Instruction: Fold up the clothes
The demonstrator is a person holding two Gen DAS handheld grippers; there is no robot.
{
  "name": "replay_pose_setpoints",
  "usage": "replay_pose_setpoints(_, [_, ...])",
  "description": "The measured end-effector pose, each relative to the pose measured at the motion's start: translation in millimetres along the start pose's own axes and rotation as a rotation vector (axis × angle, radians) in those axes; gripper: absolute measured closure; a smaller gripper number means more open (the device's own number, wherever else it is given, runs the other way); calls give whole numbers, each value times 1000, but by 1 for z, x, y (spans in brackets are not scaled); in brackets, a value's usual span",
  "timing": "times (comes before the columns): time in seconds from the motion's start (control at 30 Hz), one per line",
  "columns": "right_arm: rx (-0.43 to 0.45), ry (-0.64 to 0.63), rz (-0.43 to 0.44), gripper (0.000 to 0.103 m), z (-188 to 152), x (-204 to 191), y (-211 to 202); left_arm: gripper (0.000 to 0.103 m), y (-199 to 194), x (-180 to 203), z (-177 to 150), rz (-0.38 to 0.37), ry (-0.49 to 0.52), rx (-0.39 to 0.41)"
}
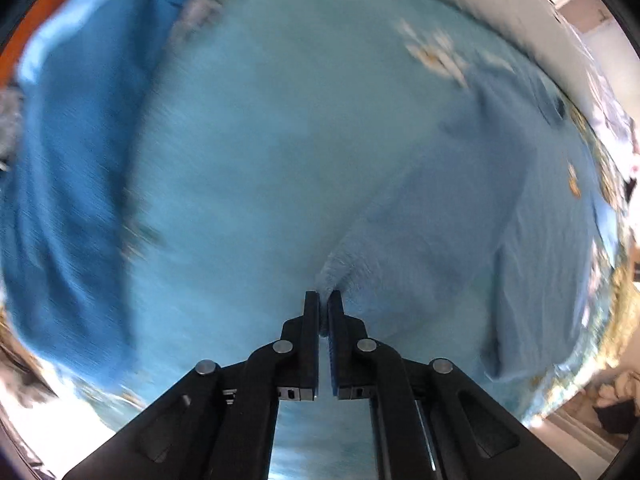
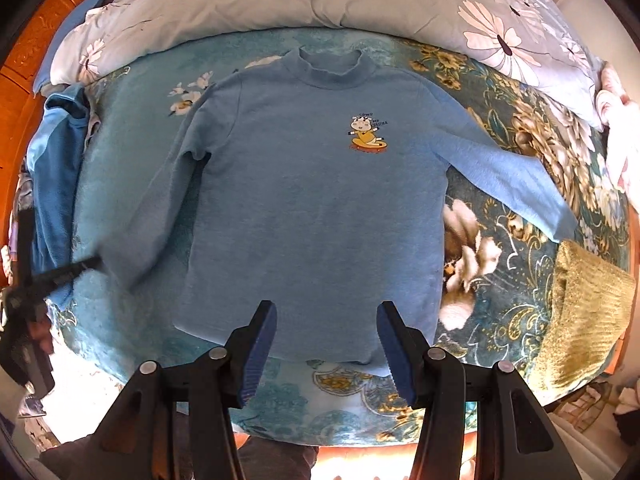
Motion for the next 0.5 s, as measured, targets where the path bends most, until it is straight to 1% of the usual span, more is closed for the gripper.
replay_pose_setpoints(0.07, [-6,11,-2,47,-1,-1,1,99,-5,-20,18,48,-21,31])
replay_pose_setpoints(0.2, [-20,42,-8,47,-5,-2,4,99,-3,-50,50,141,-5,56])
replay_pose_setpoints(0.3, [-28,62,-11,47,-7,-2,5,99,6,-60,69,192,27,42])
replay_pose_setpoints(0.4, [-32,78,-17,47,-9,-1,5,99,18,-65,84,219,47,13])
replay_pose_setpoints(0.5, [-38,101,-26,47,-11,1,4,96,28,-66,92,227,51,-18])
Point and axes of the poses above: each gripper's, at about its wrist camera, not at the fingertips, and y roughly the way its jaws point, x to its right, z to its top, the point moved 1 cm from there along y, roughly the way its jaws point, and after that the axes turned 6 degrees about x, right-handed, at the moved point
